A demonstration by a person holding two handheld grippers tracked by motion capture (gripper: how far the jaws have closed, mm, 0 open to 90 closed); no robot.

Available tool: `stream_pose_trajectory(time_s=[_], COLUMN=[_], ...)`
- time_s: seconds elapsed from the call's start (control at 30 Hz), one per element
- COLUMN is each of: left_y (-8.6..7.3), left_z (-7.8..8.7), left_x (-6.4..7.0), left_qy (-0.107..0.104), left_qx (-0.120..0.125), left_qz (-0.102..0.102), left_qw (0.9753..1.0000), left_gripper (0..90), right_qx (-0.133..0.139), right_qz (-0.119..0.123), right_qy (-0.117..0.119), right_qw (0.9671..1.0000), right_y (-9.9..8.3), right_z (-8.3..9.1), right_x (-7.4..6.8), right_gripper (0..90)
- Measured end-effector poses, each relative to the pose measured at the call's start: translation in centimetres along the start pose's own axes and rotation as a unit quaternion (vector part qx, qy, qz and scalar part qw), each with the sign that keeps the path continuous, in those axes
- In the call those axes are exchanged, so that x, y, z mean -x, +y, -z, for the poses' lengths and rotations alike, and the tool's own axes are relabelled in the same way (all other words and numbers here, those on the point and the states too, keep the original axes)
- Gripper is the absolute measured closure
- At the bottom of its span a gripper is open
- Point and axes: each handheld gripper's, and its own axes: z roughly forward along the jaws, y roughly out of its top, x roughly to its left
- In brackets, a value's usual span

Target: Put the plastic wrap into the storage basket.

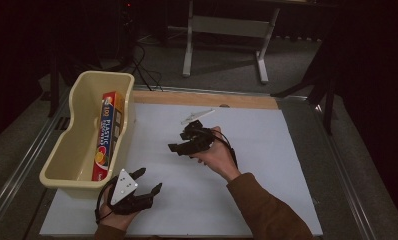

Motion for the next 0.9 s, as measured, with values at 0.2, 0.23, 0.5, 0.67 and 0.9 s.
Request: stream_pose_trajectory(time_s=[0.2, 0.23, 0.5, 0.67, 0.9], left_y=[0.0, 0.0, -0.1, -0.2, -0.3], left_z=[-0.2, -0.2, -0.4, -0.6, -0.7], left_x=[0.1, 0.1, -0.1, 0.0, -0.1], left_qy=[-0.001, 0.0, 0.005, 0.004, 0.003], left_qx=[-0.005, -0.006, -0.012, -0.014, -0.017], left_qz=[0.001, 0.001, 0.006, 0.009, 0.012], left_qw=[1.0, 1.0, 0.9999, 0.9998, 0.9998], left_gripper=[28.9, 28.9, 29.1, 29.1, 29.1], right_qx=[0.009, 0.009, 0.013, 0.031, 0.066], right_qz=[-0.002, 0.001, 0.007, -0.013, -0.044], right_qy=[-0.029, -0.037, -0.087, -0.1, -0.109], right_qw=[0.9995, 0.9993, 0.9961, 0.9944, 0.9909], right_y=[-2.4, -2.9, -7.6, -10.7, -15.1], right_z=[1.4, 1.7, 4.3, 6.2, 8.2], right_x=[1.5, 1.7, 3.4, 4.0, 4.7], right_gripper=[33.9, 33.0, 27.2, 26.4, 24.8])
